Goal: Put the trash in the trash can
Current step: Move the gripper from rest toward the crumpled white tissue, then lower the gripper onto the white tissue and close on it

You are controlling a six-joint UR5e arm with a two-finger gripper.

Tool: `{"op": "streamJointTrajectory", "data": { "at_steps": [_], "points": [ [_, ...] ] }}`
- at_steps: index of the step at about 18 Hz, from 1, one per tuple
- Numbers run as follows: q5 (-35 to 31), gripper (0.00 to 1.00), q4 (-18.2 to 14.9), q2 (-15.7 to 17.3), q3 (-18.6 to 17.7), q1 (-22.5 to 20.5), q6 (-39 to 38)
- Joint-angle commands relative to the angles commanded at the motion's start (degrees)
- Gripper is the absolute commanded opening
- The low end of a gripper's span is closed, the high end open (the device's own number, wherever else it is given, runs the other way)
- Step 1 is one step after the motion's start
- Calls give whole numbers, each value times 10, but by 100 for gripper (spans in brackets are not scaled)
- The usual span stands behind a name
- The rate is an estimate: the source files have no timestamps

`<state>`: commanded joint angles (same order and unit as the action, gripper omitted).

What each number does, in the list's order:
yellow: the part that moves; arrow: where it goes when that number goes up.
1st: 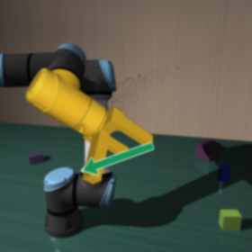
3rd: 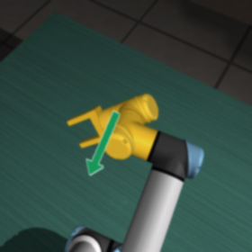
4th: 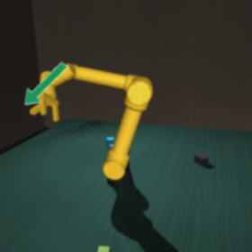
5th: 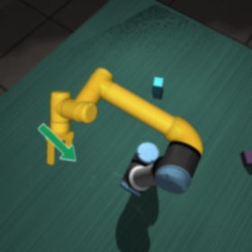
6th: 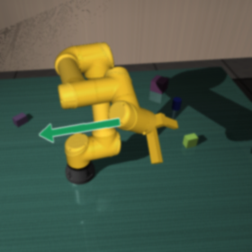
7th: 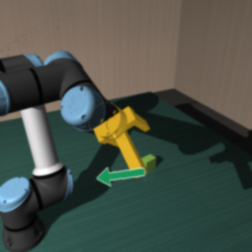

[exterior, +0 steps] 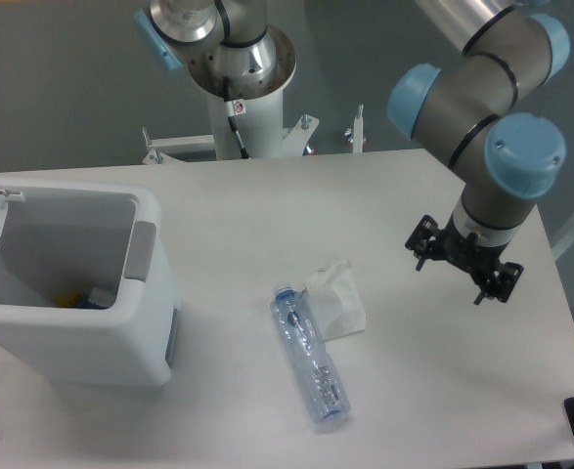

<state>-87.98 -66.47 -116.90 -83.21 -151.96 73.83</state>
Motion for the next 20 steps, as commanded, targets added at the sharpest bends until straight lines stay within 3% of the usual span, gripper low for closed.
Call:
{"op": "streamJointTrajectory", "data": {
  "at_steps": [3, 4, 12, 14, 20],
  "points": [
    [5, 100, 94, 18, -71, -2, -31],
    [8, 100, 110, 21, -84, -3, -36],
    [15, 100, 119, 32, -157, 26, -38],
    [15, 100, 137, 31, -172, 39, -40],
    [16, 100, 147, 31, -180, 64, -83]
  ]
}}
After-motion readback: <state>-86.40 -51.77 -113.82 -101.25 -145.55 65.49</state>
